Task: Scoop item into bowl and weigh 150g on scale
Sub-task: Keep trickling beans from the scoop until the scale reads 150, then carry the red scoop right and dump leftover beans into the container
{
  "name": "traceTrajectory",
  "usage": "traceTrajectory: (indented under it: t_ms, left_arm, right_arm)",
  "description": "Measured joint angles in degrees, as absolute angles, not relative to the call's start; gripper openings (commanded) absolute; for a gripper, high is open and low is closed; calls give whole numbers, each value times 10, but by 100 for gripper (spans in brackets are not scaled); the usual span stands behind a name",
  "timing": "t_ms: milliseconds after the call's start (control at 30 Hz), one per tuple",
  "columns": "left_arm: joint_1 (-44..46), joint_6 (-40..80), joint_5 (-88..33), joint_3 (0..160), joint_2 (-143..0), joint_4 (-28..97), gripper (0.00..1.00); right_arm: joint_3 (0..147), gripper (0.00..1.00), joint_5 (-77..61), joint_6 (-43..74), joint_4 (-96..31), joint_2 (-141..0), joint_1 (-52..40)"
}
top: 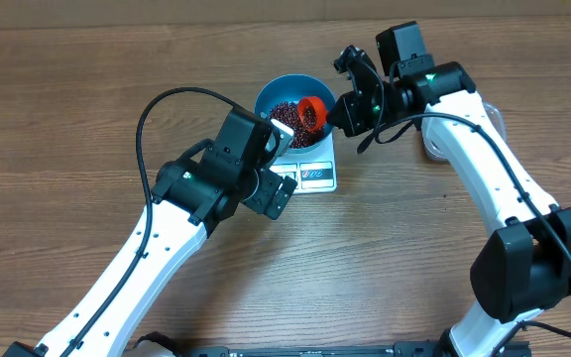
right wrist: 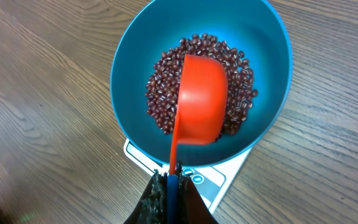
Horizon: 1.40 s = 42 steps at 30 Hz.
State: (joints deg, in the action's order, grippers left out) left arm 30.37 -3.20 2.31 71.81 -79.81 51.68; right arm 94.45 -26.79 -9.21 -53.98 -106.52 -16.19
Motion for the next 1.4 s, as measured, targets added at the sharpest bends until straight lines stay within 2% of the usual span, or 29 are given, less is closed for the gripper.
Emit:
traceTrajectory:
  t_ms: [800, 1400]
  left_arm:
    - [304, -32, 23, 718, -798, 517, 100]
    - [304, -32, 23, 718, -798, 517, 100]
  right_arm:
    - [945, 4, -323, -91, -540, -1065, -152]
    - [945, 4, -598, -91, -601, -1065, 45]
